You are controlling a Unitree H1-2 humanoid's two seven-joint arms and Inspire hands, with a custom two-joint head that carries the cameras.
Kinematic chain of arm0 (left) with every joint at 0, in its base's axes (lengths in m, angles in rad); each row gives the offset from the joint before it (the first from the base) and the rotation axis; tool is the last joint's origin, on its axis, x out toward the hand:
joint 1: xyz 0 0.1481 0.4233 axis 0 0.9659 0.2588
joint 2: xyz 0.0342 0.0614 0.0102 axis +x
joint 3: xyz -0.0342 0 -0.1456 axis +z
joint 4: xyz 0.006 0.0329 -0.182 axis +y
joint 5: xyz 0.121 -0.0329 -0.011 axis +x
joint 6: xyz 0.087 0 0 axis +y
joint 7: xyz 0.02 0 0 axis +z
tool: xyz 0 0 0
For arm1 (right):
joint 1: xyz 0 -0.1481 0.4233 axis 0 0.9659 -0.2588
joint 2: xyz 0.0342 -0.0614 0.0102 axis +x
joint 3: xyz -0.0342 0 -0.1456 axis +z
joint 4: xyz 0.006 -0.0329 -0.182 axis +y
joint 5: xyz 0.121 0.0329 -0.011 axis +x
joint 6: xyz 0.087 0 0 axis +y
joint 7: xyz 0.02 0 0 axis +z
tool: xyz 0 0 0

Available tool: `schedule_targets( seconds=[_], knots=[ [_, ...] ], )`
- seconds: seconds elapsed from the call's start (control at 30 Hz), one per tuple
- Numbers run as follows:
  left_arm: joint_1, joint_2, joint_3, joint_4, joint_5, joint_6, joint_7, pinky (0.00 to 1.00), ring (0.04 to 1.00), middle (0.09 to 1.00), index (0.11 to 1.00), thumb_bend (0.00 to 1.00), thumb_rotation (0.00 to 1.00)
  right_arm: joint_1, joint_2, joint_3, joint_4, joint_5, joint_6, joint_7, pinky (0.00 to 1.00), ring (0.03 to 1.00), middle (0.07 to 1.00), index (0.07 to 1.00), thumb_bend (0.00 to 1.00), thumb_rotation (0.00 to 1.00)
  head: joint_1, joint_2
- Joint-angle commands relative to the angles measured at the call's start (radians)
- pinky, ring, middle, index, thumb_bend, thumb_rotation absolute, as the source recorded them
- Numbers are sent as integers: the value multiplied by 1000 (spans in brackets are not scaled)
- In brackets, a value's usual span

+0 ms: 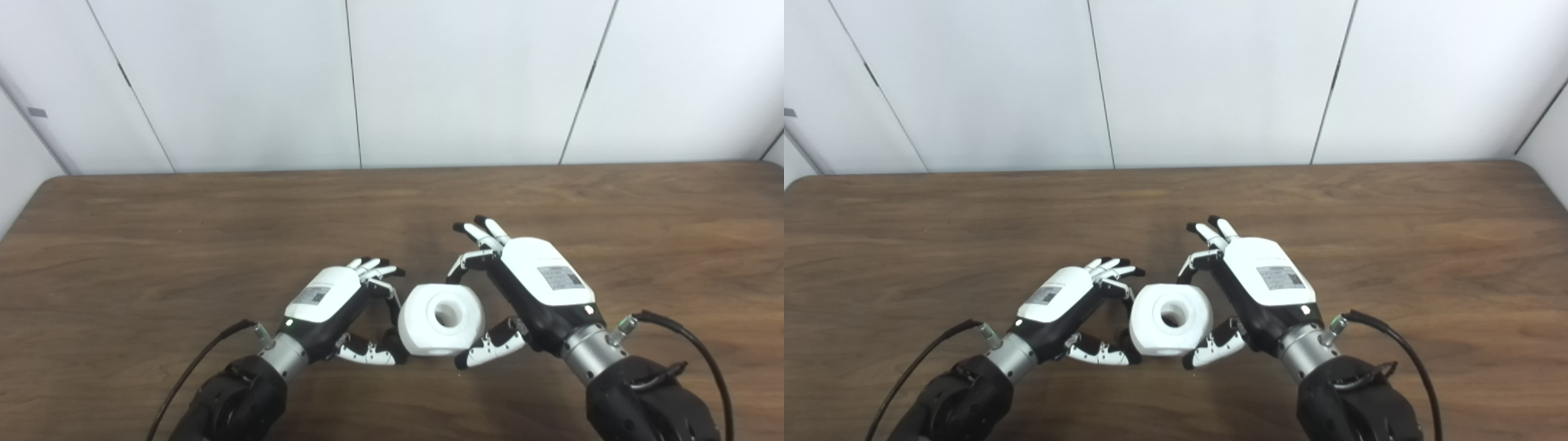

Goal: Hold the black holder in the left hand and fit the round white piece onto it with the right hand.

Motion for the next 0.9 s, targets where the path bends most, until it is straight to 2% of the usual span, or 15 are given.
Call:
schedule_targets(
  seconds=[0.0, 0.27, 0.33, 0.5, 0.7, 0.87],
  knots=[
    [-23, -9, 1, -44, 3, -1, 18, 1000, 967, 903, 481, 516, 48, -19, 9, -2, -35, 0, -26, -11, 878, 1000, 948, 481, 509, 145, 6, 3],
    [-24, -15, -8, -55, 18, 15, 12, 1000, 968, 905, 481, 516, 49, -2, 19, 4, 17, 1, -40, -56, 800, 1000, 945, 480, 511, 143, 14, 8],
    [-22, -17, -10, -53, 18, 19, 14, 1000, 973, 907, 481, 516, 48, 3, 20, 7, 33, -5, -48, -68, 789, 1000, 942, 480, 510, 143, 17, -1],
    [-20, -19, -12, -45, 23, 13, 26, 1000, 970, 905, 481, 516, 49, 14, 22, 20, 70, -16, -62, -98, 782, 1000, 942, 479, 510, 143, 18, -3],
    [-18, -20, -12, -47, 24, 8, 31, 1000, 970, 903, 481, 515, 48, 17, 22, 43, 91, -45, -73, -135, 823, 1000, 944, 478, 511, 145, 11, -5],
    [-16, -20, -13, -50, 29, 12, 29, 1000, 972, 905, 481, 516, 48, 16, 14, 51, 99, -75, -93, -158, 808, 996, 933, 478, 512, 145, 6, -6]
  ],
)
